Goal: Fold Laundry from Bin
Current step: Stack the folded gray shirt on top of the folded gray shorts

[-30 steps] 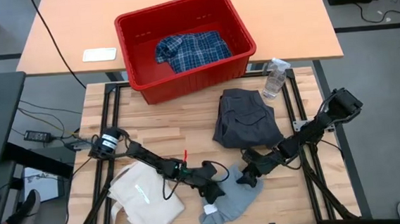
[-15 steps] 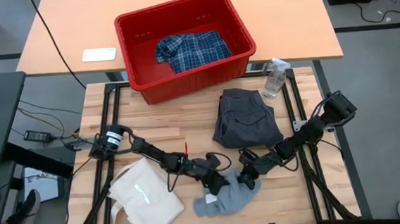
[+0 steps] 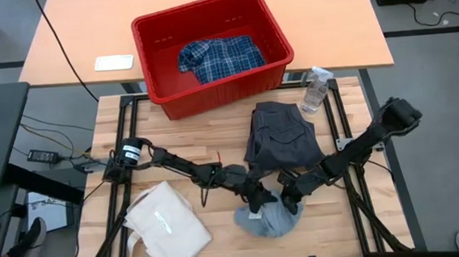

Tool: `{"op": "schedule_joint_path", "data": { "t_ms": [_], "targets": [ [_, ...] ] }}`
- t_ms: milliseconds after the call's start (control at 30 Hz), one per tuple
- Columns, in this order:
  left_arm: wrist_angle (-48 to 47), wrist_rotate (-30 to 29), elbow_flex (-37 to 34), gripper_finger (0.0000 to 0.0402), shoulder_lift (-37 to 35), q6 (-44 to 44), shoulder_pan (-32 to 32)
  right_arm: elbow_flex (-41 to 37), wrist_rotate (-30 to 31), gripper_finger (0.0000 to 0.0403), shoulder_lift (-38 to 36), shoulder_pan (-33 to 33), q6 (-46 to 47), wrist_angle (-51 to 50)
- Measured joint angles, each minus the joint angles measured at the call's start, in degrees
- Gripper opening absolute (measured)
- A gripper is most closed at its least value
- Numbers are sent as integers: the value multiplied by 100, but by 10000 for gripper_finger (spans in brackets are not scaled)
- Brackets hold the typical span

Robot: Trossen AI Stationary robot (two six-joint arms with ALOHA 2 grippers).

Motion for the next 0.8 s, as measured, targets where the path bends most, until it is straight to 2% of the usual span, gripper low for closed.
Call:
{"op": "schedule_joint_path", "data": {
  "t_ms": [167,300,433,567,667,800],
  "targets": [
    [-803,229,709,14,-21,381,141,0,213,38,-1301,-2,-58,-1383],
    [-1824,266,1459,14,-34,601,366,2,551,38,-2515,-4,-34,-2655],
    [-3352,266,2566,14,-34,1165,693,10,1163,38,-3682,-8,41,-3632],
    [-4809,-7,3492,14,-36,1940,1150,17,2022,38,-4673,-10,158,-4457],
    [-5138,64,3957,14,-34,2156,1593,19,2671,38,-5314,-49,196,-4754],
    [-4901,381,4320,14,-34,2396,2024,48,3485,38,-6032,-139,-124,-4826]
  ]
}}
